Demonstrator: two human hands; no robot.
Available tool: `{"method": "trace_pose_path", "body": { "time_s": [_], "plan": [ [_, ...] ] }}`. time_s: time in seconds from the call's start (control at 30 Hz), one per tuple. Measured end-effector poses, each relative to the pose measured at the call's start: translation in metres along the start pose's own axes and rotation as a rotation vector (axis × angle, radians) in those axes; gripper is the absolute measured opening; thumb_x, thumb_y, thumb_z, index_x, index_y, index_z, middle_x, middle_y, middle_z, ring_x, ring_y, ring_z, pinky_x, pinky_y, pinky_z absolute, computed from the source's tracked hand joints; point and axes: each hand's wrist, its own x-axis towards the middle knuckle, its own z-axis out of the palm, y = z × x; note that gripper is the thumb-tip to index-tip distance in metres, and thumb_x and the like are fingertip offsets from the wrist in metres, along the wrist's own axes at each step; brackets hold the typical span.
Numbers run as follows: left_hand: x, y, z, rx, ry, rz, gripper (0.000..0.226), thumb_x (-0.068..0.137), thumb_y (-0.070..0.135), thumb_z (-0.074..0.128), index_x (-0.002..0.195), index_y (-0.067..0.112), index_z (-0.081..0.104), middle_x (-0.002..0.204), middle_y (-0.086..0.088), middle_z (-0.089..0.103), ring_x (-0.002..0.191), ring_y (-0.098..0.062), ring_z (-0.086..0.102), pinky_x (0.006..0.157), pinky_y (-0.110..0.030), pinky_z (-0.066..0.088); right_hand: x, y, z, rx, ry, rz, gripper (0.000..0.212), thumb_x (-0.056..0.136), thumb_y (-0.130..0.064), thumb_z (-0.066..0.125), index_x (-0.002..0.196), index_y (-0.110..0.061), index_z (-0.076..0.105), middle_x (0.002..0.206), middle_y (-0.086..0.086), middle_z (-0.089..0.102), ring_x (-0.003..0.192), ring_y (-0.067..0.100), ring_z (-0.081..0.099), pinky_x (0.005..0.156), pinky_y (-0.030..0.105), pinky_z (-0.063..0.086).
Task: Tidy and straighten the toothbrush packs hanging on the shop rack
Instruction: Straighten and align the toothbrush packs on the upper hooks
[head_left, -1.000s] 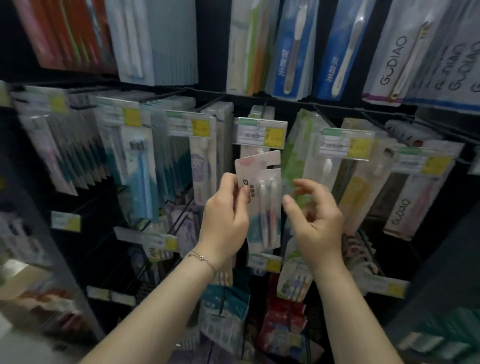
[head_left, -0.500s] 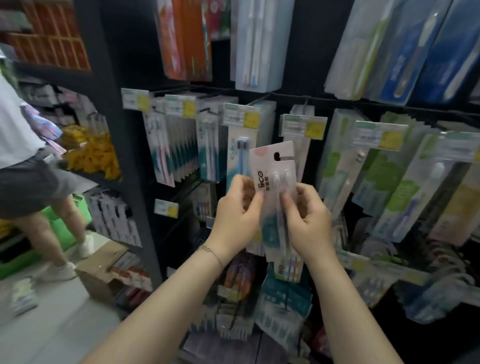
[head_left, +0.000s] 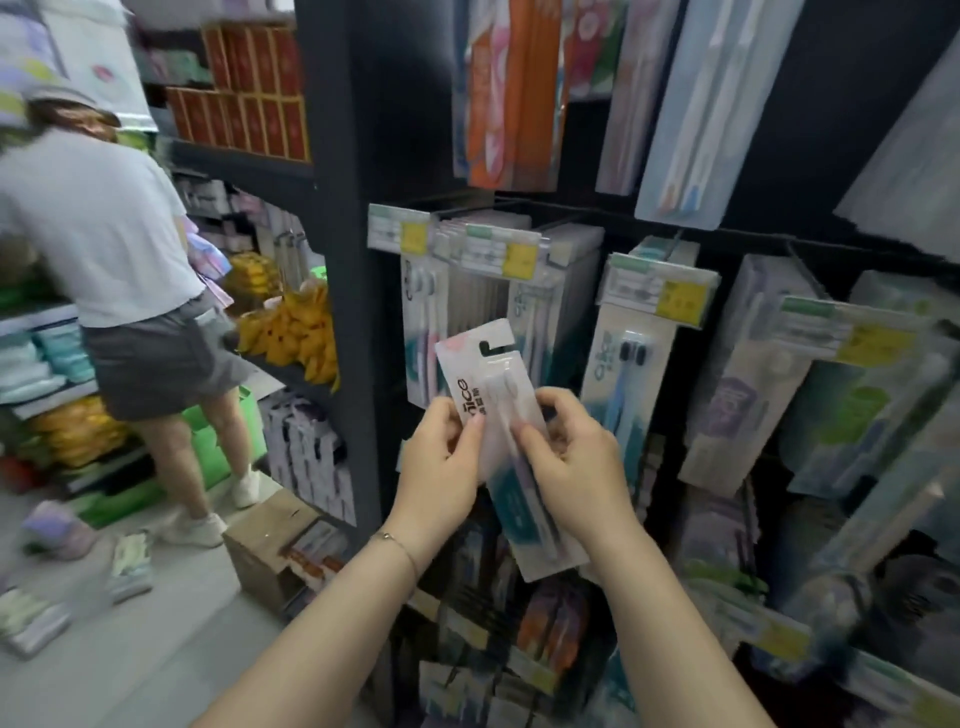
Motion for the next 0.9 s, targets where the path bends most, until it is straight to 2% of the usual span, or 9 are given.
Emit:
{"method": "trace_pose_path", "body": {
  "time_s": [0.1,0.23,0.33,0.43,0.6,0.7,0.9],
  "plan": [
    [0.03,-0.018,-0.013,0.024,0.077,-0.058,0.017,0.101,0.025,0.052,0.092,0.011,0.056,0.08,-0.017,0.065,0.062,-0.026,0.056,0.062,-0.049,0.051,0.032,-0.003,0.022,-0.017,-0.045,0.002,0.024,0.094,-0.042,0.058,0.117,-0.037,0.058,0.082,-0.016,0.064,0.069,0.003,0.059,0.06,0.024,0.043],
    [0.067,-0.032,-0.025,0.006,0.146,-0.116,0.017,0.102,0.023,0.052,0.091,0.011,0.055,0.075,-0.018,0.063,0.06,-0.024,0.054,0.058,-0.041,0.045,0.07,-0.006,0.047,-0.026,-0.091,0.002,0.026,0.093,-0.045,0.056,0.117,-0.038,0.06,0.084,-0.016,0.067,0.073,0.004,0.061,0.062,0.026,0.046],
    [0.094,-0.035,-0.031,-0.033,0.172,-0.131,0.019,0.103,0.024,0.049,0.091,0.01,0.053,0.065,-0.009,0.057,0.051,-0.02,0.051,0.047,-0.033,0.039,0.093,-0.012,0.058,-0.028,-0.11,0.011,0.028,0.094,-0.046,0.054,0.121,-0.038,0.059,0.092,-0.013,0.069,0.08,0.007,0.064,0.063,0.026,0.048],
    [0.109,-0.033,-0.034,-0.077,0.184,-0.131,0.019,0.105,0.024,0.046,0.092,0.011,0.05,0.061,-0.008,0.055,0.043,-0.019,0.048,0.041,-0.026,0.036,0.112,-0.022,0.062,-0.015,-0.119,-0.025,0.021,0.095,-0.04,0.056,0.115,-0.036,0.063,0.087,-0.015,0.068,0.075,0.002,0.062,0.06,0.024,0.044],
    [0.129,-0.028,-0.039,-0.137,0.211,-0.103,0.019,0.106,0.024,0.044,0.09,0.016,0.048,0.052,-0.006,0.054,0.04,-0.021,0.048,0.039,-0.026,0.035,0.135,-0.038,0.065,-0.083,-0.089,-0.089,0.019,0.094,-0.04,0.056,0.106,-0.032,0.068,0.081,-0.013,0.067,0.073,0.005,0.06,0.063,0.031,0.051],
    [0.142,-0.021,-0.046,-0.138,0.204,-0.058,0.019,0.105,0.022,0.045,0.088,0.015,0.048,0.051,-0.007,0.052,0.038,-0.022,0.046,0.037,-0.027,0.034,0.143,-0.046,0.067,-0.037,-0.057,-0.087,0.017,0.094,-0.039,0.056,0.096,-0.028,0.068,0.082,-0.01,0.069,0.075,0.007,0.063,0.068,0.038,0.055],
    [0.152,-0.019,-0.057,-0.142,0.095,0.01,0.014,0.105,0.018,0.046,0.093,0.017,0.054,0.068,-0.008,0.063,0.041,-0.009,0.051,0.04,-0.019,0.037,0.143,-0.046,0.074,0.056,0.038,-0.052,0.015,0.093,-0.038,0.06,0.088,-0.028,0.069,0.076,-0.011,0.069,0.073,0.005,0.064,0.066,0.041,0.056]
  ]
}}
